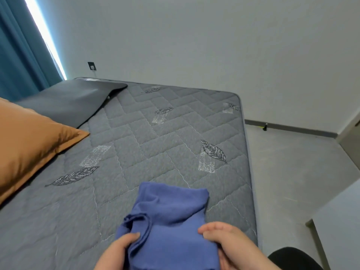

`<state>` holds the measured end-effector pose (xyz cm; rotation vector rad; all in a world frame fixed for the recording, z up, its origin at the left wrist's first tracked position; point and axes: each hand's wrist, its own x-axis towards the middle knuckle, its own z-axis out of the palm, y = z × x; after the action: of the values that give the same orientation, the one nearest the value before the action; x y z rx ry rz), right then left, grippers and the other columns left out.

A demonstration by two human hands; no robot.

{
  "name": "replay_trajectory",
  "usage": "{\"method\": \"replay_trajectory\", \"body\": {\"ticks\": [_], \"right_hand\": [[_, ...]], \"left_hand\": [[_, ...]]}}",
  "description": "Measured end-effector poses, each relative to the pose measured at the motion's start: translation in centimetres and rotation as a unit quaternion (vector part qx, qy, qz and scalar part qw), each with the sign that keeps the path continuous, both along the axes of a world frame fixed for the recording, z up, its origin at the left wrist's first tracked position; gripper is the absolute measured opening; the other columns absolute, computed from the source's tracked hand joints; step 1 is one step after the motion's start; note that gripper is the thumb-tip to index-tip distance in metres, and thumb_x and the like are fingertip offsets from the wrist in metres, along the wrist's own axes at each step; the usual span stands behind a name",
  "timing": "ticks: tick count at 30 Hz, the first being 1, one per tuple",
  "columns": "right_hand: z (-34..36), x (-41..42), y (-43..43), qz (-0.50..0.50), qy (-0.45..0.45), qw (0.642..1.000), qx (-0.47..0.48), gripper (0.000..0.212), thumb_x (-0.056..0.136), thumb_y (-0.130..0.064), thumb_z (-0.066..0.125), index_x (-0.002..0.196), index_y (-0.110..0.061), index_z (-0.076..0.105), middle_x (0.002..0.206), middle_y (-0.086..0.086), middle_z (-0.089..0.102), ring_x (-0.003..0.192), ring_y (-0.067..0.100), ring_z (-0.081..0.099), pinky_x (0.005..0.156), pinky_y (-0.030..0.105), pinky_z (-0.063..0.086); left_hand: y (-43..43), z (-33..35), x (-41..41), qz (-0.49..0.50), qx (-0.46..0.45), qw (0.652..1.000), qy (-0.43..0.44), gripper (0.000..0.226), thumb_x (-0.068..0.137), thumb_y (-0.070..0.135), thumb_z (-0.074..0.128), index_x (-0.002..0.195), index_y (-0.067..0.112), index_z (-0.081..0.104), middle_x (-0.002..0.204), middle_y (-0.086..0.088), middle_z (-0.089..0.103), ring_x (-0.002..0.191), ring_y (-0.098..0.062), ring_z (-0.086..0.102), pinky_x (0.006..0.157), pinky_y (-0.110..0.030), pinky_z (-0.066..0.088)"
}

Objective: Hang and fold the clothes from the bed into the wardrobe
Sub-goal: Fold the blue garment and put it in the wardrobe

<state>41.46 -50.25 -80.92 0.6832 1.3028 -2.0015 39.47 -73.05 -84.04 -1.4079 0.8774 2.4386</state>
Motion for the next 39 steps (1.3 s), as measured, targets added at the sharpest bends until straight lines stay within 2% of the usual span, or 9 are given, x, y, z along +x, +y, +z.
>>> {"method": "replay_trajectory", "body": {"ticks": [4,10,13,16,19,23,28,34,39], "right_hand": [[-0.8,-3.5,-0.4,-0.032,-0.014,0.995,-0.09,0.025,0.09,-0.004,0.049,0.107,0.003,0.066,0.091,0.019,0.072,0.061,0.027,0.07,0.044,0.028,0.054],[-3.4,-8.9,-1.8,-0.079,-0.052,0.992,-0.081,0.018,0.093,-0.006,0.041,0.095,0.007,0.054,0.104,0.022,0.059,0.085,0.034,0.062,0.044,0.031,0.056],[-4.7,-9.4,-2.0,-0.046,-0.042,0.998,0.013,0.016,0.094,-0.01,0.044,0.1,0.001,0.054,0.102,0.02,0.059,0.077,0.031,0.061,0.049,0.032,0.055],[-5.8,-9.2,-1.6,-0.058,0.04,0.985,0.156,0.007,0.085,-0.015,0.057,0.083,-0.009,0.06,0.073,0.01,0.062,0.055,0.02,0.054,0.047,0.026,0.045],[-7.8,-9.5,-1.3,-0.019,0.126,0.927,0.354,0.045,0.047,-0.053,0.065,0.072,-0.016,0.06,0.072,-0.002,0.067,0.067,0.02,0.063,0.064,0.034,0.053],[-8.3,-9.4,-2.7,0.001,0.103,0.954,0.282,0.073,0.043,-0.064,0.073,0.095,-0.013,0.066,0.095,0.0,0.073,0.089,0.018,0.069,0.079,0.034,0.056],[-8.0,-9.2,-3.6,-0.015,0.097,0.973,0.209,0.03,0.06,-0.027,0.075,0.083,-0.009,0.07,0.089,0.012,0.075,0.082,0.023,0.07,0.076,0.036,0.056],[-6.2,-7.2,-0.7,-0.054,0.139,0.977,0.153,0.022,0.065,-0.006,0.067,0.087,-0.005,0.068,0.088,0.014,0.074,0.077,0.022,0.068,0.072,0.035,0.053],[-1.8,-4.2,6.3,-0.146,0.199,0.941,0.232,0.053,0.051,-0.023,0.074,0.1,-0.008,0.062,0.093,0.009,0.074,0.086,0.023,0.071,0.078,0.039,0.056]], "left_hand": [[0.4,2.0,-1.3,0.006,-0.036,0.985,0.169,0.017,0.078,-0.008,0.058,0.094,-0.008,0.053,0.066,-0.022,0.063,0.046,-0.014,0.064,0.04,-0.02,0.049],[1.6,-0.3,-6.6,-0.023,-0.112,0.988,0.108,0.018,0.097,0.0,0.04,0.083,-0.002,0.052,0.084,-0.019,0.051,0.072,-0.025,0.052,0.053,-0.032,0.057],[2.1,-1.4,-6.7,-0.091,-0.211,0.968,0.104,0.016,0.094,-0.001,0.047,0.109,-0.006,0.054,0.095,-0.022,0.055,0.077,-0.026,0.057,0.068,-0.035,0.053],[1.1,-1.9,-6.3,-0.156,-0.458,0.872,0.07,0.065,0.083,0.009,0.069,0.141,0.007,0.039,0.091,-0.015,0.064,0.085,-0.031,0.065,0.082,-0.044,0.052],[-0.1,-3.0,-5.6,-0.283,-0.64,0.714,0.007,0.114,0.052,0.051,0.088,0.145,0.01,0.036,0.125,-0.021,0.057,0.119,-0.037,0.053,0.102,-0.044,0.038],[0.2,-4.5,-6.4,-0.279,-0.515,0.808,0.067,0.096,0.041,0.058,0.085,0.117,0.004,0.061,0.112,-0.016,0.068,0.103,-0.026,0.064,0.085,-0.033,0.048],[1.4,-4.1,-6.5,-0.269,-0.4,0.873,0.08,0.034,0.05,0.018,0.083,0.078,0.003,0.069,0.066,-0.007,0.071,0.074,-0.024,0.065,0.06,-0.029,0.048],[3.1,-1.8,-4.7,-0.294,-0.357,0.86,0.214,0.035,0.059,0.004,0.077,0.093,0.008,0.07,0.081,-0.003,0.076,0.082,-0.017,0.069,0.066,-0.027,0.05],[8.4,0.9,-5.1,-0.297,-0.27,0.857,0.323,0.038,0.078,-0.02,0.058,0.101,0.009,0.065,0.088,-0.003,0.076,0.077,-0.008,0.071,0.059,-0.016,0.054]]}}
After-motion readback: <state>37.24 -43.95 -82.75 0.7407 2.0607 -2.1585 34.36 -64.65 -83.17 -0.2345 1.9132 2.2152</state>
